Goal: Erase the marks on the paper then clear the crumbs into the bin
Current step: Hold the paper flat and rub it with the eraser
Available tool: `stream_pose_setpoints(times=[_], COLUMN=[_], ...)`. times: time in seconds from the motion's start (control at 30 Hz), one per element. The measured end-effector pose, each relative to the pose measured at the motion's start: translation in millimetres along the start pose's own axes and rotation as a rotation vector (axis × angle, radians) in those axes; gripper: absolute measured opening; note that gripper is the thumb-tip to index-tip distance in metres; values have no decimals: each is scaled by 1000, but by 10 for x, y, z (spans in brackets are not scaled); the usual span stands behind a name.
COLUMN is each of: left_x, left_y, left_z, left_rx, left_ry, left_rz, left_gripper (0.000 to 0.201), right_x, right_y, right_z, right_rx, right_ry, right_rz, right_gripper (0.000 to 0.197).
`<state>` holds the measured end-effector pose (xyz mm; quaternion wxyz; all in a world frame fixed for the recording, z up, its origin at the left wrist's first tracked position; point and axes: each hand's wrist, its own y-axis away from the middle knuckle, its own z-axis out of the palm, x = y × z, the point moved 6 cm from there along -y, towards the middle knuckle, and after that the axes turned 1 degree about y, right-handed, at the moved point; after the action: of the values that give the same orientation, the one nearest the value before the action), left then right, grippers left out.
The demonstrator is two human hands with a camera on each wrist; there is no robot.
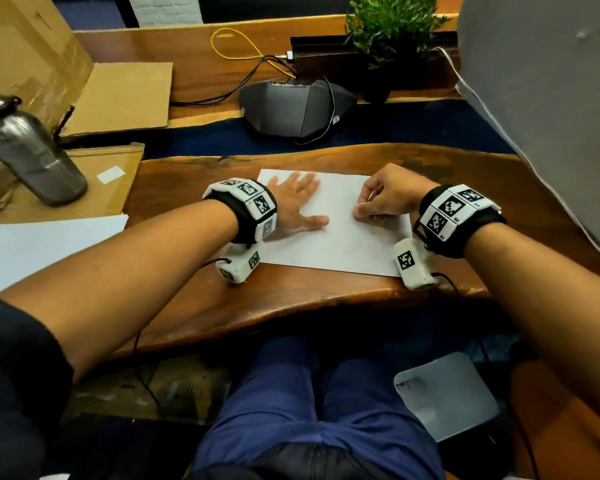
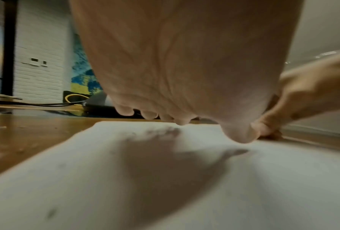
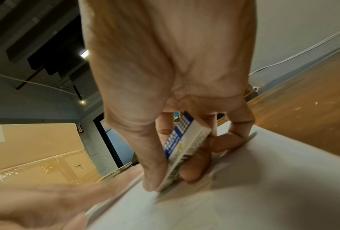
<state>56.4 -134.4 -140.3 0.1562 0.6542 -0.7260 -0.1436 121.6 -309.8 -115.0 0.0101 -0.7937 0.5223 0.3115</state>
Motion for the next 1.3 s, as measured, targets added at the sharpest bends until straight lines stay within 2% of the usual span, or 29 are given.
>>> stream_pose_setpoints(times=[0.07,0.13,0.2,0.27,0.33,0.37,0.43,0.5,0.57,0.63,0.77,0.87,0.93,1.07,1.1,1.23,1.3], left_x=[38,-28,-168,-377,-482,-457,-260,32,209,228,172,159,161,143,142,146,131], left_y=[60,197,384,518,568,555,486,434,377,291,219,218,196,157,160,148,160], left_z=[153,232,250,251,216,187,120,57,14,18,25,31,47,77,70,76,76], left_rx=[-28,-47,-88,-115,-93,-66,-27,-61,-103,-146,-195,-198,-206,-214,-213,-216,-219], left_ry=[29,50,35,-11,-50,-71,-72,-14,19,31,27,29,16,-13,-20,-27,-21], left_rz=[27,-16,-130,-306,-423,-405,-207,30,131,123,98,96,99,114,116,121,117], left_gripper=[99,102,108,116,126,128,123,111,101,99,113,118,121,120,121,123,122], right_x=[-2,1,-8,-28,-36,-41,-58,-65,-86,-130,-258,-380,-438,-490,-485,-379,-397], right_y=[3,2,8,19,32,41,64,88,107,124,102,108,185,420,388,71,117], right_z=[7,12,4,0,1,2,8,12,19,26,21,66,146,336,299,-4,75], right_rx=[2,-5,-16,-20,-14,-11,4,35,93,142,212,211,165,-118,-133,81,38], right_ry=[-2,-1,-1,-5,-1,0,4,28,90,146,227,273,298,313,307,266,280], right_rz=[-3,2,3,2,3,4,5,1,-35,-84,-208,-287,-335,-442,-442,-369,-378], right_gripper=[20,20,20,20,20,20,19,17,15,12,13,18,14,11,11,14,13])
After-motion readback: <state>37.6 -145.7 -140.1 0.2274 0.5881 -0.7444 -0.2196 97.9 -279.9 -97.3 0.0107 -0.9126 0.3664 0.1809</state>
